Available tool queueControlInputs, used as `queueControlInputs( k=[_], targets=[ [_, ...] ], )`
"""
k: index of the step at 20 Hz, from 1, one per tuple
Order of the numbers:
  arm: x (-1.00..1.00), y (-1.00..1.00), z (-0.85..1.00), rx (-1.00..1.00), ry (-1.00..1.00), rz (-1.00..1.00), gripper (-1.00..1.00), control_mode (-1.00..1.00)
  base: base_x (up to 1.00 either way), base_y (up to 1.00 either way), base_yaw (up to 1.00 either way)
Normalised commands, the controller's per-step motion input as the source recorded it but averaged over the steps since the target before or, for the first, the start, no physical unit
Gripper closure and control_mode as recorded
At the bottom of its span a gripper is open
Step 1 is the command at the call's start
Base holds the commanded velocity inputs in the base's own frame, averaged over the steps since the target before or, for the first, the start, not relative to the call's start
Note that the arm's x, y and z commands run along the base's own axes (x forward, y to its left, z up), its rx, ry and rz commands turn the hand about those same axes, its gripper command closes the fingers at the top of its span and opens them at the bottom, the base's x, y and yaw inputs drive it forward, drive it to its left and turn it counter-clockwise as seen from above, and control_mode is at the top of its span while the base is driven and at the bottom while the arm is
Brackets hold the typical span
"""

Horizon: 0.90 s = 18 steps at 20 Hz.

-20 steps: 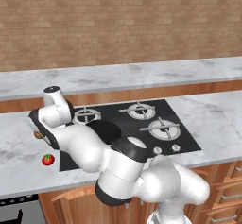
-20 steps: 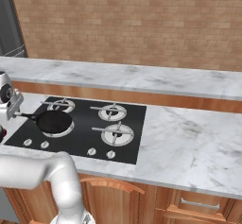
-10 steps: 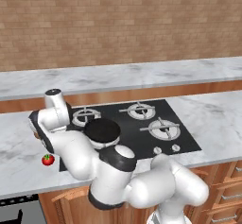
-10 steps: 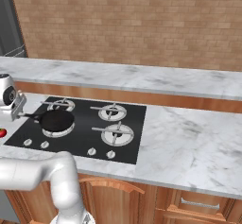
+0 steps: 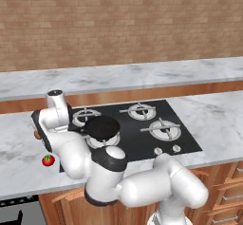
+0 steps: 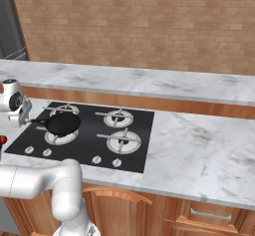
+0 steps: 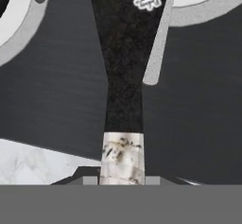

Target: Place the pan on the front left burner on the stove. Then place the tomato and the onion in the pan and turn on the front left burner.

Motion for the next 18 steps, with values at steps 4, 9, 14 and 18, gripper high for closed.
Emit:
queueControlInputs(
  k=[4,9,14,18],
  targets=[
    [0.06,0.16,-0.31,0.0,0.04,0.0,1.0,-1.0,0.0,0.0,0.0],
    [0.05,0.12,-0.2,0.0,0.01,0.0,1.0,-1.0,0.0,0.0,0.0],
    [0.0,0.03,-0.02,0.0,0.01,0.0,-1.0,-1.0,0.0,0.0,0.0],
    [-0.11,0.0,0.05,0.0,0.0,0.0,-1.0,-1.0,0.0,0.0,0.0]
  ],
)
